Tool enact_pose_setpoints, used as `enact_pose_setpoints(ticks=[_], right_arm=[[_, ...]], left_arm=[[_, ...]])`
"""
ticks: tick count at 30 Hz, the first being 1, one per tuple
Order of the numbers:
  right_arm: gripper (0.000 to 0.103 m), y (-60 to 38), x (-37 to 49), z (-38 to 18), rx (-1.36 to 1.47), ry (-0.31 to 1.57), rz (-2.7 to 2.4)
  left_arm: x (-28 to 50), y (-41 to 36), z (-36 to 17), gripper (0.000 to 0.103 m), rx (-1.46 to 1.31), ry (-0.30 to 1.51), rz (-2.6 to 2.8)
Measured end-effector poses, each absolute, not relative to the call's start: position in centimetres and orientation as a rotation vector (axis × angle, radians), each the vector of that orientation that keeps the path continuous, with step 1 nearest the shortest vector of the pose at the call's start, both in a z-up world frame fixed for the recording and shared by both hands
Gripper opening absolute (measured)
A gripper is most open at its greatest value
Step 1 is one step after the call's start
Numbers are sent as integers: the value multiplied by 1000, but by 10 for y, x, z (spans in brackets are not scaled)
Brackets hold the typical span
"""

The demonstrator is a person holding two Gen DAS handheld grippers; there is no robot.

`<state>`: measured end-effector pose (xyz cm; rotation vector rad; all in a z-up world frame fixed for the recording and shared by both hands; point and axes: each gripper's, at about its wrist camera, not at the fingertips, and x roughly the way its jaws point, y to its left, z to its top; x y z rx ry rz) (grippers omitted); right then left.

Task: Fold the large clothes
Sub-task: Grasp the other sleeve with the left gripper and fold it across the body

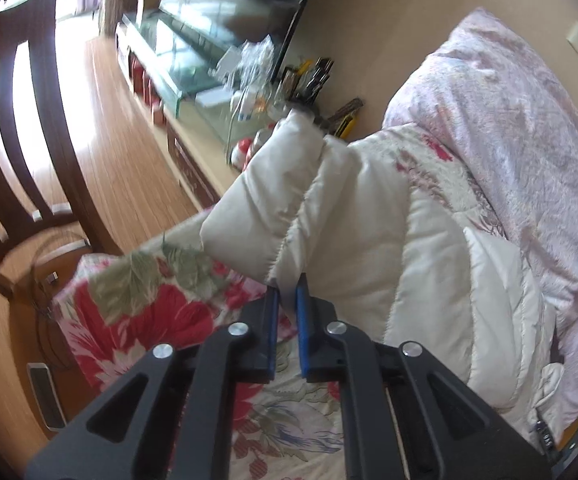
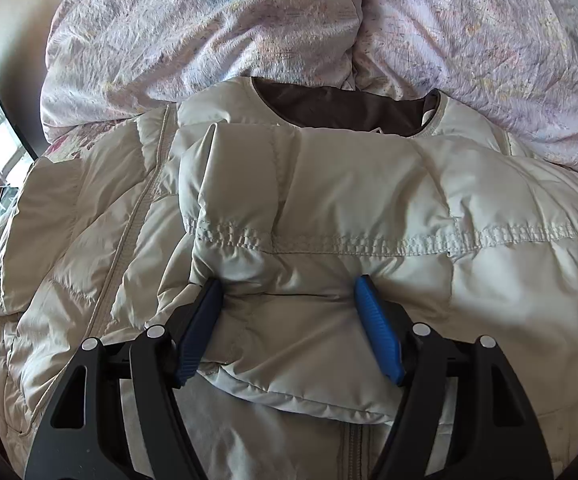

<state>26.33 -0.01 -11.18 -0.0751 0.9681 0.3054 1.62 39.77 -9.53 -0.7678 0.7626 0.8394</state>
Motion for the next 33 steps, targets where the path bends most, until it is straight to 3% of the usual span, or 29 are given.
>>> enact_pose_setpoints(ticks=[7, 17, 25, 33], right_arm=[[71, 0, 262, -111, -68, 974, 301], [74, -17, 250, -99, -15, 1014, 340], [79, -62, 225, -77, 12, 983, 313], [79, -151, 214, -59, 100, 899, 133]], left_arm=[[47, 365, -24, 6, -584, 675, 773], [131, 236, 64, 5, -390, 603, 403], [181, 104, 66, 4, -281, 643, 79], [220, -10, 29, 4, -193, 749, -139]])
